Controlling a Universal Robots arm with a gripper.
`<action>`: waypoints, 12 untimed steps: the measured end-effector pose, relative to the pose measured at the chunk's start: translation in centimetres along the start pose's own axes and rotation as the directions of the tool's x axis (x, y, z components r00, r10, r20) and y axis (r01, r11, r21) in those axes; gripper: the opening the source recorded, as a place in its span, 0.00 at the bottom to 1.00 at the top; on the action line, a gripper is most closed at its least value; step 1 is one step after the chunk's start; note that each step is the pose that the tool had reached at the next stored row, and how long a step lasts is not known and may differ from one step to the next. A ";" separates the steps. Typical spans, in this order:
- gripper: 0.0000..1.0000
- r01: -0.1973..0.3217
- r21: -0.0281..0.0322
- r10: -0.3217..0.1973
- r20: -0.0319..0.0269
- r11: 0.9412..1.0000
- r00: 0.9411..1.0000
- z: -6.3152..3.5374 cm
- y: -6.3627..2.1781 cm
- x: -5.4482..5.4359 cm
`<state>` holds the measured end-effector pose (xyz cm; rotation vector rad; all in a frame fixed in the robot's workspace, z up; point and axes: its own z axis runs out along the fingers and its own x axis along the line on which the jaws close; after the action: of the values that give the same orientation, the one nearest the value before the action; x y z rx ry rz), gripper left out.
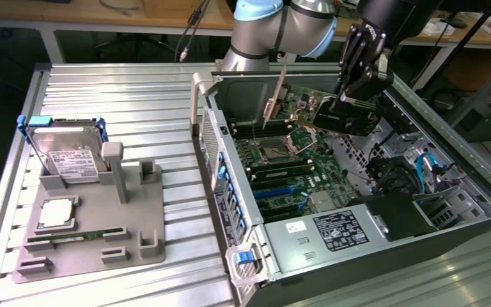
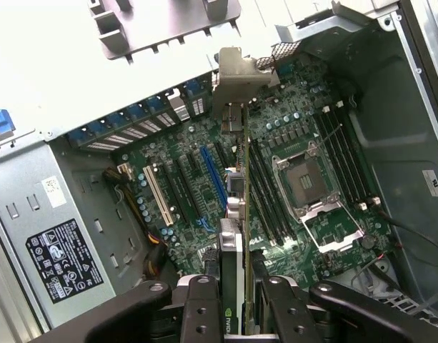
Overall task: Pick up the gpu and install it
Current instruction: 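Insert the gpu into the slot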
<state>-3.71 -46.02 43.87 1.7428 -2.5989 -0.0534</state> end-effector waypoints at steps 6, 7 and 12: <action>0.27 0.000 0.000 0.000 0.000 1.000 1.000 0.01 0.00 0.0; 0.27 0.000 0.000 0.000 -0.001 1.000 1.000 0.01 0.00 0.0; 0.27 0.000 0.000 0.000 -0.001 1.000 1.000 0.00 0.01 0.0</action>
<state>-3.71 -46.00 43.87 1.7427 -2.5986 -0.0525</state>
